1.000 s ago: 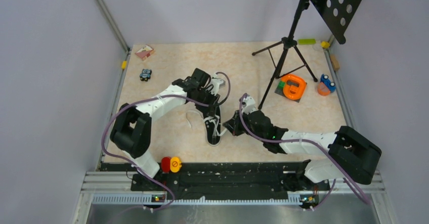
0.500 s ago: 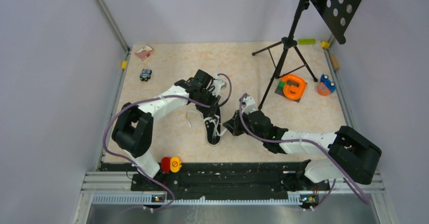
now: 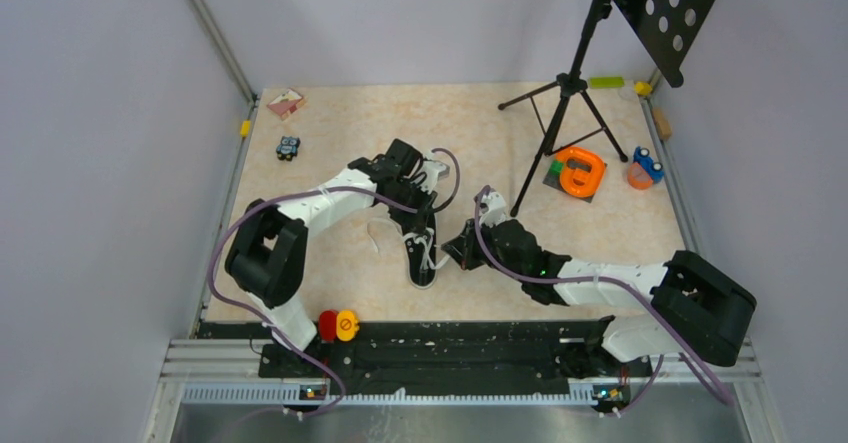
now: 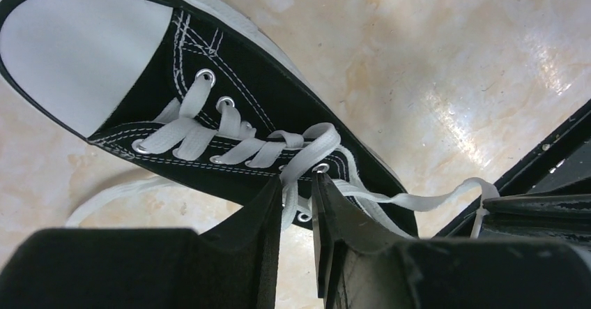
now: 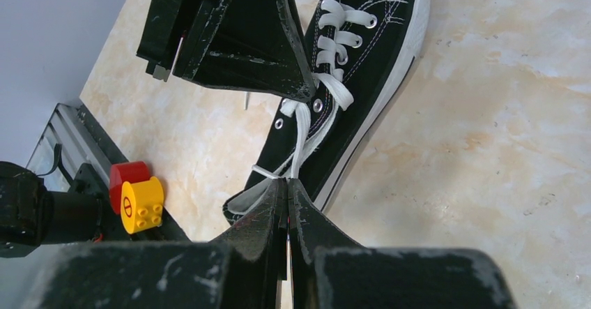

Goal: Tie the shoes
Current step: Cross the shoelace with the shoelace.

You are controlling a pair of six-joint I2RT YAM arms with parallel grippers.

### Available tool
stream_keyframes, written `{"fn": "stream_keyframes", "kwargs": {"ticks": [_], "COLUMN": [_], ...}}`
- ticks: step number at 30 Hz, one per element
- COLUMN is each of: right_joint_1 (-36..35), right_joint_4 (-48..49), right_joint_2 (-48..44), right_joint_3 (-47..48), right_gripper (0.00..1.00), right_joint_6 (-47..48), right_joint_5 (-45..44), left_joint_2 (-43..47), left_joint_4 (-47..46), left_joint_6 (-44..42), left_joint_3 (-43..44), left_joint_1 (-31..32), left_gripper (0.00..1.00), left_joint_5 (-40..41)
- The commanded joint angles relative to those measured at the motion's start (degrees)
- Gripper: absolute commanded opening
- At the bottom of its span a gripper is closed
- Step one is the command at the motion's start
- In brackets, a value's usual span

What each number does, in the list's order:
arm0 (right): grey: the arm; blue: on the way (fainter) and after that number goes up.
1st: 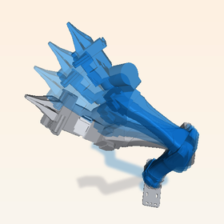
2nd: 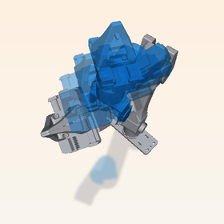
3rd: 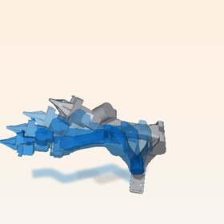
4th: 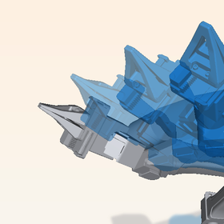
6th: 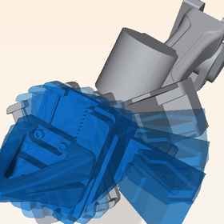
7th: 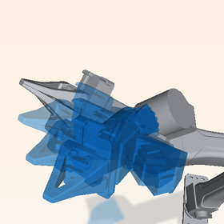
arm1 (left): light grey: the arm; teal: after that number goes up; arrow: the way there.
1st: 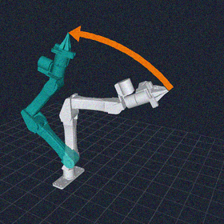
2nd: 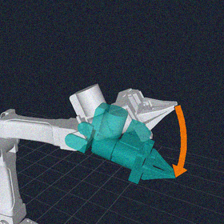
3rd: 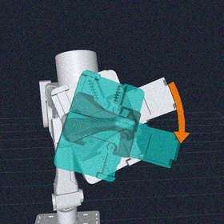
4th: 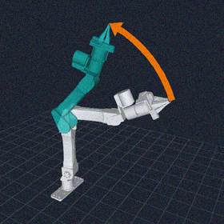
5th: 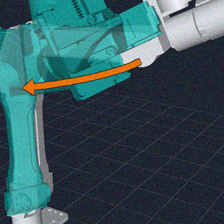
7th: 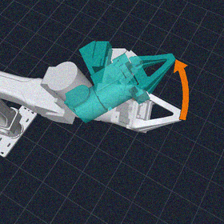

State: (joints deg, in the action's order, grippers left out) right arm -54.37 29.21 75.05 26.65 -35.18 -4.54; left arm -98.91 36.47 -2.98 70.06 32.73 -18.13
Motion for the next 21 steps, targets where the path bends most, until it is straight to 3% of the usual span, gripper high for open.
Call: {"fn": "stream_keyframes", "kwargs": {"ticks": [1,9,14,21], "right_joint_1": [-0.52,-0.47,-0.49,-0.48], "right_joint_4": [2.6,2.55,2.33,3.58], "right_joint_2": [-1.58,-1.66,-1.74,-0.48], "right_joint_3": [-0.08,0.1,0.19,0.22], "right_gripper": [0.0,0.0,0.0,0.0], "right_joint_6": [-0.57,-0.52,-0.67,-2.85], "right_joint_5": [-0.55,-0.21,-0.25,0.27], "left_joint_2": [1.06,-0.94,-0.63,1.0], "left_joint_4": [-0.74,0.07,0.52,0.78], "left_joint_6": [0.41,0.77,1.0,1.91], "left_joint_3": [1.15,2.34,3.47,4.32], "left_joint_1": [0.17,0.16,0.21,0.04], "left_gripper": [0.27,0.22,0.0,0.0], "left_joint_5": [-3.33,-3.18,-1.7,-0.02]}}
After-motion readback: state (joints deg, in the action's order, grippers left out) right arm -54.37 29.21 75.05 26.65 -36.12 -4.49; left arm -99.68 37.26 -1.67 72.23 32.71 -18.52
